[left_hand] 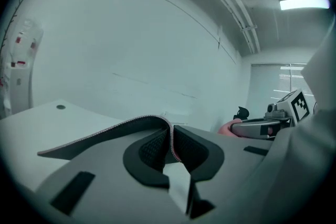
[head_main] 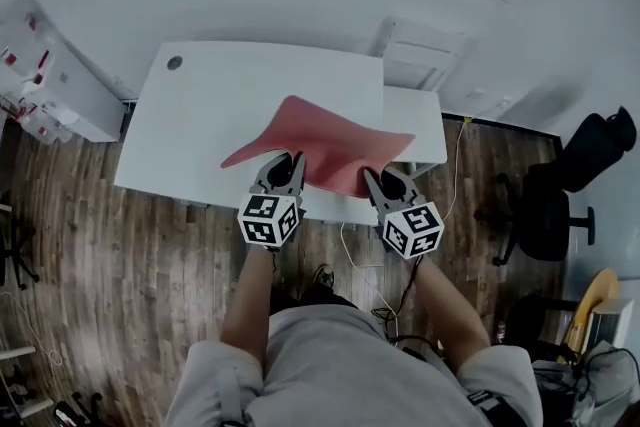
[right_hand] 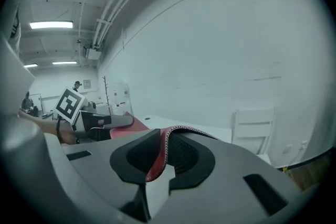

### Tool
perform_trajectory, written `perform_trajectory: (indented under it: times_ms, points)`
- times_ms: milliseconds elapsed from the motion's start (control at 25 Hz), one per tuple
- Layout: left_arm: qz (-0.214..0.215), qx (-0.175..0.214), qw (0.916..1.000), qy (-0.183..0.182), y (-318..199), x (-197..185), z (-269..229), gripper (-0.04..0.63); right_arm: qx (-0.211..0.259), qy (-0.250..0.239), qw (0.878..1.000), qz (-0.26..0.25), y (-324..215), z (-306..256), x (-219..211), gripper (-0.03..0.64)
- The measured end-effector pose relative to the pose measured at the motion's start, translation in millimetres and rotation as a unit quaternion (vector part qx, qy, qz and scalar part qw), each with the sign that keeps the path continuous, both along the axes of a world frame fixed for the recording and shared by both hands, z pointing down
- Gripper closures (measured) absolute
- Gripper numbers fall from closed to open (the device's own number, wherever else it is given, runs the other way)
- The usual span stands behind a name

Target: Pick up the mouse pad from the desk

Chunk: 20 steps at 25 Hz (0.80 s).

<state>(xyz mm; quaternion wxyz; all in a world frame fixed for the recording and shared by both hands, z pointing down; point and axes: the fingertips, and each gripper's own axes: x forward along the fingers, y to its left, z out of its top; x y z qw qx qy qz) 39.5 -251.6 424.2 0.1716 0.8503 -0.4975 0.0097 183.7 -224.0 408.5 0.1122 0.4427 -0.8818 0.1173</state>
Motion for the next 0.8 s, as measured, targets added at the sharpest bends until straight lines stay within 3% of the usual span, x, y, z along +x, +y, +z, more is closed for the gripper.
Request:
perform_trajectory:
  times_ms: [280, 520, 800]
  points:
    - [-0.006, 0.056, 0.9984, -0.005, -27.8, -12.6, -61.3, 0.555, 0.056, -0.008, 0.997, 0.051, -32.0, -60.3, -11.4, 0.543]
    - [-0.034, 0.108, 0.9935, -0.012, -40.7, -53.0, -118.3, 0.555, 0.101, -0.013, 0.994, 0.05, -45.1, -107.9, -46.1, 0.543]
    - [-0.121, 0.188, 0.9718, -0.076, -16.8, -122.7, -193.3, 0.555, 0.172, -0.025, 0.985, 0.003, -41.3, -172.4, -113.2, 0.546]
